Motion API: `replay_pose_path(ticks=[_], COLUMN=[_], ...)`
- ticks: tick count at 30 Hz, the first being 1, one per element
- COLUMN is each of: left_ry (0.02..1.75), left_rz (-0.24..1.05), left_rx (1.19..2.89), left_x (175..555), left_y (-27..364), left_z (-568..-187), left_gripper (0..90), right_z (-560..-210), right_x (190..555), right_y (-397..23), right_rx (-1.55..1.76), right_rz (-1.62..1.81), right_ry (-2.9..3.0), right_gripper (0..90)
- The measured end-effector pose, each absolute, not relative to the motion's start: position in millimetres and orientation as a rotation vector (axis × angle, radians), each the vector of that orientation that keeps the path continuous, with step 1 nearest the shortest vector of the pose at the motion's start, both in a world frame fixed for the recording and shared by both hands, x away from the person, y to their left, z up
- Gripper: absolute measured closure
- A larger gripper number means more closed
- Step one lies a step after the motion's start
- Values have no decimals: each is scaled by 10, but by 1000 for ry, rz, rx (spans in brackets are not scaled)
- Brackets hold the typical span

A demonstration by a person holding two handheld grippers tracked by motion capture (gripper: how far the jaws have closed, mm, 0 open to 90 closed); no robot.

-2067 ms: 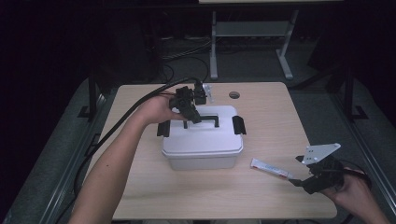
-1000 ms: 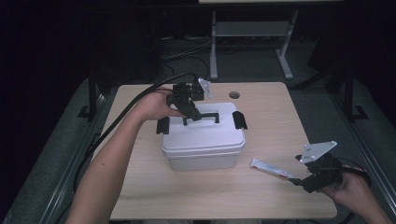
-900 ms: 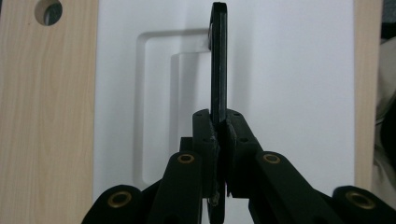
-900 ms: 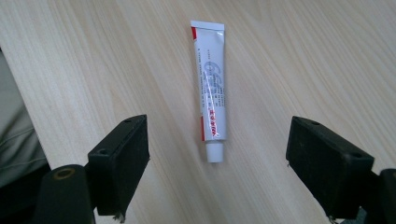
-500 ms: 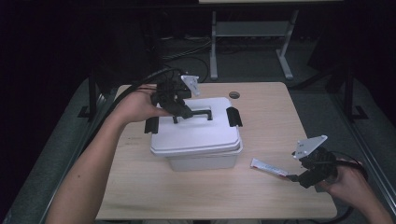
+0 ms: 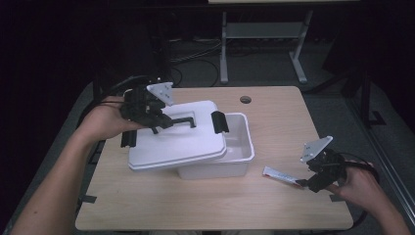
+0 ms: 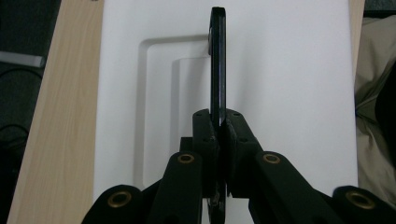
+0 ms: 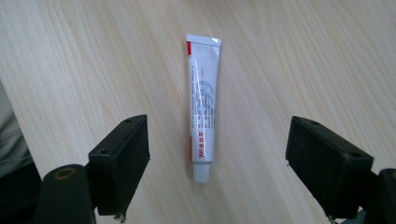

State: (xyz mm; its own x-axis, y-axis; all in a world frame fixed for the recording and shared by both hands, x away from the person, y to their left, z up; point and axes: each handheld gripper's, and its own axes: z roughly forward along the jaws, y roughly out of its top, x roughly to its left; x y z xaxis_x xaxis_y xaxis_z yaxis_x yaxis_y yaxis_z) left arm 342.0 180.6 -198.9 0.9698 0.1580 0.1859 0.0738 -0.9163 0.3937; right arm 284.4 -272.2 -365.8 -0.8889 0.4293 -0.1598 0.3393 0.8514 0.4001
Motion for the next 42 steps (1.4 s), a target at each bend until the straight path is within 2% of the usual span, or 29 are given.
replay_pose_path(ticks=[11, 42], left_ry=[256, 445], left_rz=[341, 374], left_rx=[2711, 2683], left_x=[3212, 2874], left_y=[2346, 3281], left_z=[-1985, -2214], left_gripper=[846, 846], right_z=[-3638, -3653], right_x=[2920, 3036], right_y=[-2609, -2476], right_rx=[572, 546], right_rz=[510, 481], right_ry=[2801, 2823], right_gripper=[210, 212])
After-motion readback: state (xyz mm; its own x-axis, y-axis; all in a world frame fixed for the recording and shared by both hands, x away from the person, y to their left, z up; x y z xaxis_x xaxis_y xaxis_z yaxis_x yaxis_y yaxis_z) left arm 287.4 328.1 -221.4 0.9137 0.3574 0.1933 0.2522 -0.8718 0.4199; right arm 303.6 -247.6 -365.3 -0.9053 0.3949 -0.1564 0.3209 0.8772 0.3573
